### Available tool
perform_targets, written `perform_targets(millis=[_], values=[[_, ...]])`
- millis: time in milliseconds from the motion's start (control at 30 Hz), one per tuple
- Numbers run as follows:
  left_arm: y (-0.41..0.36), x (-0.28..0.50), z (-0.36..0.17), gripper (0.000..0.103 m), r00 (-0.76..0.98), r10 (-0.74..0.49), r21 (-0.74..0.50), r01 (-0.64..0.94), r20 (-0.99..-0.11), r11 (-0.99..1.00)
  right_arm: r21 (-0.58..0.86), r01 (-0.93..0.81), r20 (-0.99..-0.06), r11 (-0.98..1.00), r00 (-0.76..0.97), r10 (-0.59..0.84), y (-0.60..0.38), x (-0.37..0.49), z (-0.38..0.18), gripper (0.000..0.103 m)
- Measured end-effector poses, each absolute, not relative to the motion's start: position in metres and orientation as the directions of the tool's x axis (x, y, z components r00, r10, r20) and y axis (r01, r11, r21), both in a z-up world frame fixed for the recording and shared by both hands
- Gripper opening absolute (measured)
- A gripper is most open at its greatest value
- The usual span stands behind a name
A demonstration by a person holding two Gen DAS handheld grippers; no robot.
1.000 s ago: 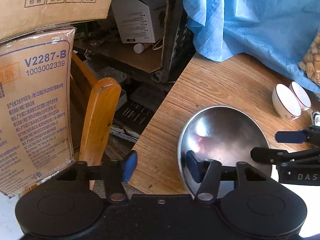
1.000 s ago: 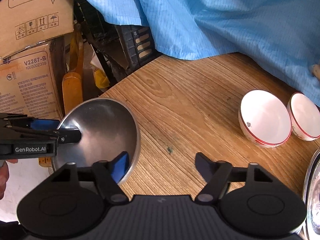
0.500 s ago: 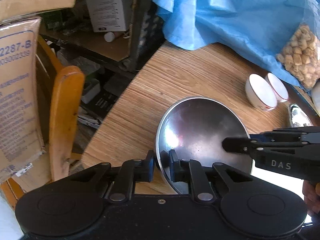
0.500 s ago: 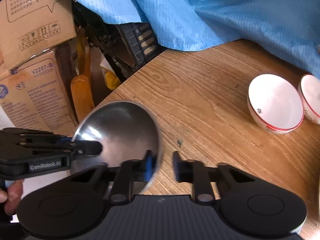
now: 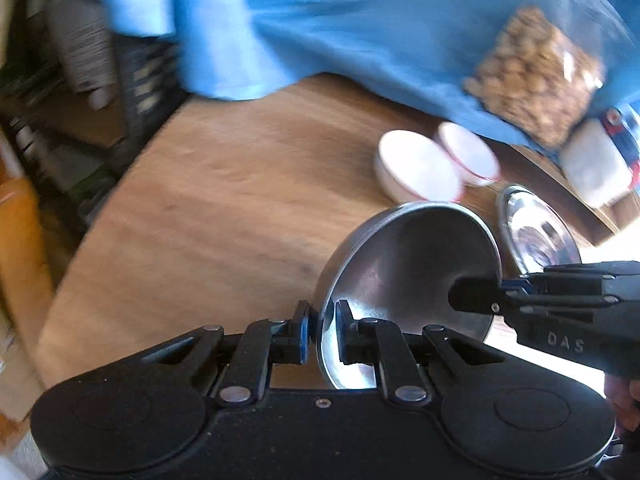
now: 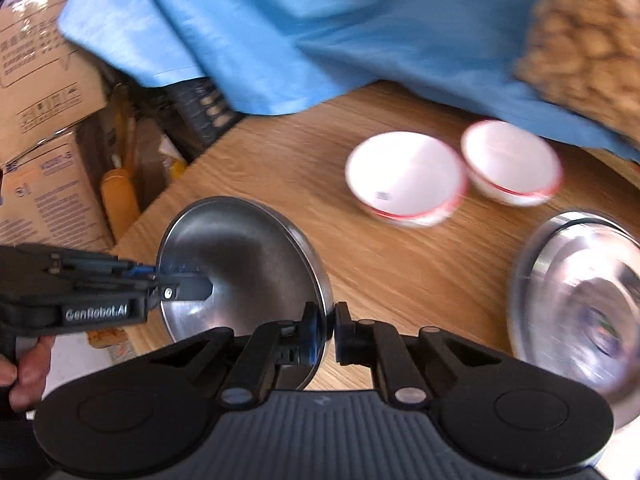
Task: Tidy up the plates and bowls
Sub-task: 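Lift the steel bowl with both grippers and carry it beside the stacked plates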
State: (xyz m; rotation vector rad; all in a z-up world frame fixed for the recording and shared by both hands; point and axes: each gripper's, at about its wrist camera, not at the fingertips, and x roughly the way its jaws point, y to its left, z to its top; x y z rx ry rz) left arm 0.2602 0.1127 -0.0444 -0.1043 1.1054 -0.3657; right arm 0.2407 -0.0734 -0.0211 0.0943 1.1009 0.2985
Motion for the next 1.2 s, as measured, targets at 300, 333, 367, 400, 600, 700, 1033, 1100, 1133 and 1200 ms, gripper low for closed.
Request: perform_targets(millis=[300,333,367,400,600,700,1033,1100,1133,1200], values=[[0.051,0.258,-0.049,0.013,0.291,-0.420,-0.289,0.401,-0.860,0.869,0.226,-0.078,-0.888,0.971,0.395,0.238,-0.129,0.203,-0.018,0.011],[0.046,0.256,-0.050,0.013,0.279,-0.422,-0.289,0.414,-0.862,0.863,0.232,-0.063,-0.889,0.971,0.391,0.238,-0.134,0.200,-0.019,0.011],[0.042,0.253,-0.051,0.013,0.269,-0.423,-0.287,0.425,-0.866,0.858,0.238,-0.048,-0.891,0.970,0.386,0.238,-0.138,0.197,-0.020,0.011],[0.038,0.252,-0.051,0.013,0.260,-0.422,-0.285,0.434,-0.869,0.854,0.243,-0.037,-0.893,0.969,0.382,0.238,-0.142,0.195,-0.021,0.011],[0.030,0.250,-0.054,0.014,0.241,-0.418,-0.281,0.448,-0.876,0.849,0.258,-0.014,-0.894,0.966,0.377,0.244,-0.150,0.189,-0.024,0.011],[0.031,0.251,-0.054,0.014,0.241,-0.419,-0.287,0.438,-0.875,0.852,0.261,-0.014,-0.892,0.965,0.379,0.247,-0.151,0.187,-0.024,0.011],[0.031,0.254,-0.057,0.015,0.241,-0.428,-0.310,0.405,-0.871,0.860,0.277,0.004,-0.893,0.961,0.370,0.256,-0.154,0.191,-0.029,0.014],[0.032,0.254,-0.057,0.015,0.242,-0.429,-0.311,0.405,-0.870,0.860,0.276,0.003,-0.894,0.961,0.367,0.256,-0.154,0.192,-0.030,0.016],[0.032,0.254,-0.057,0.016,0.242,-0.430,-0.313,0.404,-0.870,0.860,0.277,0.003,-0.895,0.961,0.366,0.257,-0.154,0.193,-0.031,0.017],[0.032,0.255,-0.057,0.017,0.242,-0.432,-0.317,0.400,-0.868,0.860,0.277,0.004,-0.895,0.961,0.364,0.257,-0.154,0.193,-0.032,0.018]])
